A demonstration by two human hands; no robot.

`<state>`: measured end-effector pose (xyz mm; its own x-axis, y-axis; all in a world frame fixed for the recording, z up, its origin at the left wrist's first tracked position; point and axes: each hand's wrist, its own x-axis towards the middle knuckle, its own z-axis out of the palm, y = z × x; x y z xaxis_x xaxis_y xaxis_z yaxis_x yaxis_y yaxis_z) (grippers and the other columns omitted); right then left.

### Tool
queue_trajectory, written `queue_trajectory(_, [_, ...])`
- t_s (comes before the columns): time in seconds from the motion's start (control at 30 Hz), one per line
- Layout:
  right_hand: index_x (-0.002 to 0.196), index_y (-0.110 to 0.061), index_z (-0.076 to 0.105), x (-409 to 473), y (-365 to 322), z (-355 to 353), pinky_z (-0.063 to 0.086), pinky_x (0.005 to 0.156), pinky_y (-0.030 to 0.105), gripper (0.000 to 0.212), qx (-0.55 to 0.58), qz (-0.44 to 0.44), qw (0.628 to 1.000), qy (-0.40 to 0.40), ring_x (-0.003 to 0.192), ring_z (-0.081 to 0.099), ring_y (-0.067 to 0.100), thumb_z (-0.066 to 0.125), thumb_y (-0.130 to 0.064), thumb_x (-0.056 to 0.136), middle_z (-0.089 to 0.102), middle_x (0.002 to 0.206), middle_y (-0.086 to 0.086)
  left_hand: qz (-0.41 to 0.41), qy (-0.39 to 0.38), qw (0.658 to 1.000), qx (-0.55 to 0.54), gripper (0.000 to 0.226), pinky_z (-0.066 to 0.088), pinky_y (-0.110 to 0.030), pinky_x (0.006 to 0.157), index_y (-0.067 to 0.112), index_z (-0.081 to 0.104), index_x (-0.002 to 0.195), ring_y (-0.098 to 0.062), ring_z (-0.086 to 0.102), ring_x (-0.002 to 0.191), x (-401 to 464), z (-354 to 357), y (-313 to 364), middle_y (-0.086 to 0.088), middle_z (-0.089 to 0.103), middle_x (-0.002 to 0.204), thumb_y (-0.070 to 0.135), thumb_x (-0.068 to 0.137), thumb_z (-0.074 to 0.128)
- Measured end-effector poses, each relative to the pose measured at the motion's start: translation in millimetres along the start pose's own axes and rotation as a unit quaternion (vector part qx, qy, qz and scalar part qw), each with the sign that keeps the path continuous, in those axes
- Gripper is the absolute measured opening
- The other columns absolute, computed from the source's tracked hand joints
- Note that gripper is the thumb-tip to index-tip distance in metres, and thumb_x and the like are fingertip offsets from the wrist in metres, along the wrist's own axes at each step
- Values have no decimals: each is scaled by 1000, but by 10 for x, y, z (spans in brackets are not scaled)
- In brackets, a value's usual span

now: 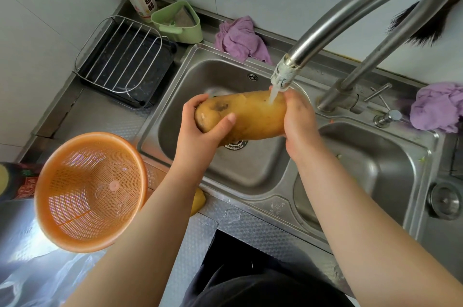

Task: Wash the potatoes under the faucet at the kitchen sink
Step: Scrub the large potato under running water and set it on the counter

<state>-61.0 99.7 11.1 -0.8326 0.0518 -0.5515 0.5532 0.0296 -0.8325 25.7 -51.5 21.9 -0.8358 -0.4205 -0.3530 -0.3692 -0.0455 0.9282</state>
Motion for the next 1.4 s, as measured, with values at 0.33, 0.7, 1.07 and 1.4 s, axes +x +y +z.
queue_trajectory(0.33, [133, -30, 49, -30, 49, -91, 53, 98, 42, 68, -94, -58, 984, -141, 110, 61, 12, 71, -46, 71, 57, 115, -16, -59, 76, 995, -12, 48, 62, -46, 86, 29, 59, 122, -19, 66, 106, 94, 18, 78, 3, 64, 116, 42, 80, 80])
queue_trajectory(0.7, [107, -41, 56, 27, -124, -159, 50, 99, 53, 17, -64, -2, 976, -209, 115, 57, 19, 60, -30, 95, 56, 115, -14, -3, 91, 996, 27, 49, 58, -35, 91, 26, 57, 127, -7, 63, 102, 45, 56, 83, 10, 61, 114, 33, 84, 79])
queue_trajectory(1.07, [98, -32, 66, 152, -139, -20, 59, 77, 60, 18, -56, 67, 992, -90, 106, 67, 30, 65, -38, 81, 70, 113, 2, 106, 46, 984, 138, 62, 49, -14, 90, 23, 52, 132, -10, 57, 115, 39, 90, 73, 1, 56, 128, 33, 79, 82])
queue_trajectory(1.4, [92, -28, 65, -5, 41, -38, 47, 88, 31, 17, -18, -160, 986, -36, 92, 60, 6, 50, -27, 86, 66, 94, -10, -97, 38, 991, -90, 73, 59, -44, 94, 26, 53, 136, -18, 66, 113, 139, 6, 67, 0, 61, 128, 44, 71, 81])
